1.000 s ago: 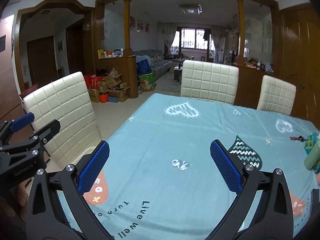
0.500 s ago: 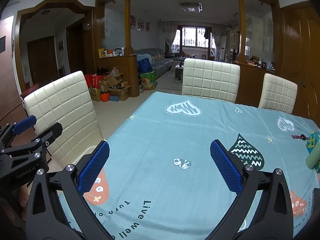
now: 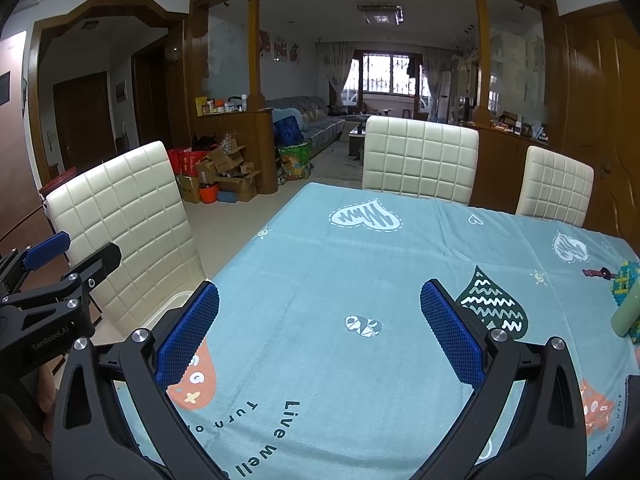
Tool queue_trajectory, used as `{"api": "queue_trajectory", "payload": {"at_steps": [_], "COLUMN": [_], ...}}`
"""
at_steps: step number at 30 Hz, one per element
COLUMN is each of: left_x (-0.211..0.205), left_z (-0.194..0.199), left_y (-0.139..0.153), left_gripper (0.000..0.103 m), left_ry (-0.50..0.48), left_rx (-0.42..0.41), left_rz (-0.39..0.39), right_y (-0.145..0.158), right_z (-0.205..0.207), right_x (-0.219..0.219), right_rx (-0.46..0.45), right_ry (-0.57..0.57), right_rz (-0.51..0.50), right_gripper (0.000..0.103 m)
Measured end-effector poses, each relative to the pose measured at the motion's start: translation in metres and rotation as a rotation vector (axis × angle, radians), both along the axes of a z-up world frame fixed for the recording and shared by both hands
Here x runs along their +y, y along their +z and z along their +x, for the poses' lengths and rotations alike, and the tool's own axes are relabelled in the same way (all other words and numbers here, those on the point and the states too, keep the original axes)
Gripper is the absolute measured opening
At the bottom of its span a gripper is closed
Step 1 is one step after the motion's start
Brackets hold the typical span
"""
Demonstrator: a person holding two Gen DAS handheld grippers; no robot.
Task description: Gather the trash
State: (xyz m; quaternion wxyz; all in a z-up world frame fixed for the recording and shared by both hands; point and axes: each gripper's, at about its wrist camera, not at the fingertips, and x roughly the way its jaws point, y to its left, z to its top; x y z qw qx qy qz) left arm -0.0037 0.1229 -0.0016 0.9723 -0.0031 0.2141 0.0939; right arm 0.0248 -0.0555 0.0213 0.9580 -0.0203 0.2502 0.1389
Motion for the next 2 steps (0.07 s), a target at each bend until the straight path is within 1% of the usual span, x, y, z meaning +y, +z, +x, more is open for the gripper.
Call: {"api": "queue_trajectory", "payload": {"at_steps": [2], "left_x": [-0.0006], "left_z": [-0.0005], "left_y": [0.0005], "left_gripper": [0.087], "left_ry": [-0.003], "left_rx": [-0.002], "left_rz": [0.004], "right_y": [0.0003], "right_z": [0.0013], "right_x": [-0.0002], "right_rx": [0.002], "right_ry": [-0.001], "right_rz": [0.001], "right_gripper": [0.099]}}
